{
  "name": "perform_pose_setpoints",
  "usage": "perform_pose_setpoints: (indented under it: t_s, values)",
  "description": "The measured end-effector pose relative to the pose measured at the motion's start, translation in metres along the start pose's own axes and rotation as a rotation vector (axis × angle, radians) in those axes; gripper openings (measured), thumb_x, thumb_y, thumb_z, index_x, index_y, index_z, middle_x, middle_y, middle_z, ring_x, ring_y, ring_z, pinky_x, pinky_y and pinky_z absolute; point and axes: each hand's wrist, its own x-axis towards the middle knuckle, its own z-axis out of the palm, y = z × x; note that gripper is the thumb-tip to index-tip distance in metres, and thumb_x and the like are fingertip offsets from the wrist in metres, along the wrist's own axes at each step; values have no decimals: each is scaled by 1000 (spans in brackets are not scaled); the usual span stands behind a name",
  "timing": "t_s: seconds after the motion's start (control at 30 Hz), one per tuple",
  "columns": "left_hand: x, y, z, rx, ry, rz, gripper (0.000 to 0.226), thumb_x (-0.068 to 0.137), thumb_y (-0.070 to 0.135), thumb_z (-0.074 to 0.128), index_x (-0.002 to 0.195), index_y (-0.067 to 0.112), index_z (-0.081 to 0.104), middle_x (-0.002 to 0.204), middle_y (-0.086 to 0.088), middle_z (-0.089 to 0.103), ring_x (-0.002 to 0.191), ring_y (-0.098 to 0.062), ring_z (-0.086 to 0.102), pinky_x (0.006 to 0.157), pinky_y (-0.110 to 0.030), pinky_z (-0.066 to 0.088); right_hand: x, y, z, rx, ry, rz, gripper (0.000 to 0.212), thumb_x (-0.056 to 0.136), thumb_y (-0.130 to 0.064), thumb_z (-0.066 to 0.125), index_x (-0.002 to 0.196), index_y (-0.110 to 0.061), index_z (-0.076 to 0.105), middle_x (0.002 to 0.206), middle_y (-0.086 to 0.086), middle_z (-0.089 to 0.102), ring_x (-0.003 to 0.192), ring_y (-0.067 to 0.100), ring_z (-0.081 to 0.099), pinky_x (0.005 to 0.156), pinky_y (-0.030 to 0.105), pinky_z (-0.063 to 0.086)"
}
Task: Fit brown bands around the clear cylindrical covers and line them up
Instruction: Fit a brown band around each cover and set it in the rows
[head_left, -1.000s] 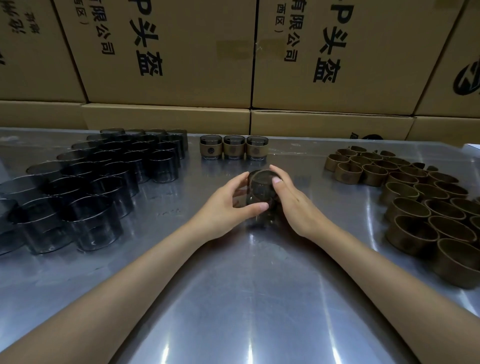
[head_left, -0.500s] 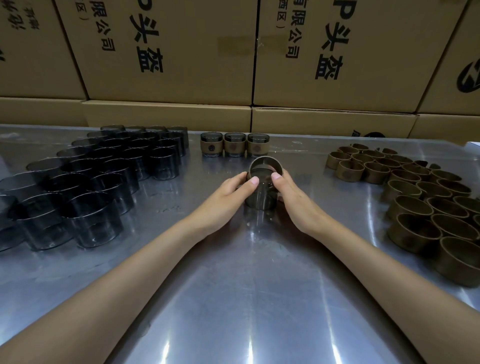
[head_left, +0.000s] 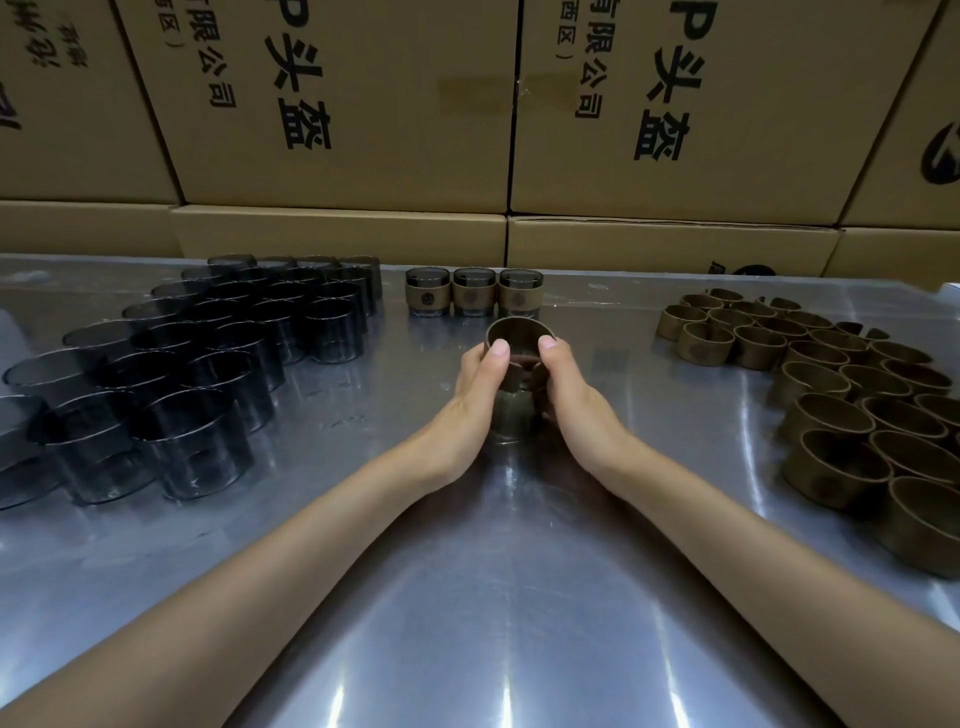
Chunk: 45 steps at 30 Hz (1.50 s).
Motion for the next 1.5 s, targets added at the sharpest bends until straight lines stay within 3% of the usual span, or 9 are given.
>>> perform_pose_setpoints:
  t_s: [0.07, 0.23, 0.37, 0.47, 0.63, 0.8, 0.97, 1.13, 1.5]
  values:
    - [3, -4, -3, 7, -10, -12, 79, 88, 74, 25, 145, 21, 35, 147, -5, 40, 139, -18, 37, 117, -42, 28, -1, -1, 1, 56, -2, 6, 35, 105, -37, 22, 132, -24, 40, 127, 3, 55, 121, 14, 51, 97, 28, 41]
    - [10, -4, -8, -114, -7, -58, 73, 79, 56, 42, 142, 20, 41, 142, -9, 49, 131, -22, 48, 114, -47, 33, 1, -1, -2, 84, 8, 65, 29, 103, -35, 26, 124, -23, 43, 118, 8, 62, 116, 23, 57, 107, 46, 40]
    - [10, -6, -15, -108, -25, -70, 75, 70, 64, 52, 134, 26, 48, 126, -3, 64, 117, -14, 60, 108, -40, 42, 1, -1, -3, 140, 3, 61, 20, 102, -29, 29, 116, -25, 44, 122, 13, 60, 117, 26, 57, 106, 50, 41]
    - [8, -6, -20, -160, -19, -97, 68, 79, 59, 51, 136, 21, 48, 123, -6, 66, 116, -17, 62, 105, -42, 46, -1, -1, -1, 205, -24, 31, 23, 103, -24, 32, 124, -26, 41, 126, 13, 58, 117, 23, 58, 104, 45, 45]
    - [5, -4, -18, -202, 28, -71, 45, 99, 45, 43, 134, 18, 51, 124, -12, 65, 114, -22, 63, 104, -44, 47, -3, -5, -2, 344, -21, 17, 40, 103, -19, 37, 143, -23, 32, 118, 2, 59, 98, 9, 63, 94, 31, 50]
    - [3, -5, -17, -231, 52, -10, 52, 87, 51, 48, 123, 16, 61, 117, -15, 68, 111, -28, 65, 103, -49, 47, -5, -7, -3, 398, -8, 28, 47, 102, -21, 42, 147, -22, 30, 114, 1, 63, 104, 13, 64, 95, 32, 50]
    - [2, -5, -17, -266, 47, 34, 42, 77, 59, 57, 102, 29, 73, 113, -12, 71, 108, -26, 67, 98, -45, 51, -6, -8, -2, 404, 10, 29, 47, 101, -23, 44, 146, -21, 32, 117, 4, 63, 107, 16, 63, 96, 33, 50]
    - [2, -6, -17, -262, 47, 54, 38, 82, 57, 54, 103, 31, 72, 114, -13, 70, 110, -29, 66, 97, -45, 52, -6, -7, -2, 394, 32, 26, 45, 101, -24, 44, 145, -19, 35, 122, 8, 62, 113, 22, 62, 100, 38, 49]
    - [1, -7, -16, -271, 46, 70, 30, 88, 51, 49, 107, 39, 70, 115, -3, 70, 110, -18, 66, 92, -35, 55, -5, -4, -7, 401, 56, 28, 40, 100, -23, 47, 139, -24, 38, 106, 1, 66, 88, 9, 67, 75, 21, 56]
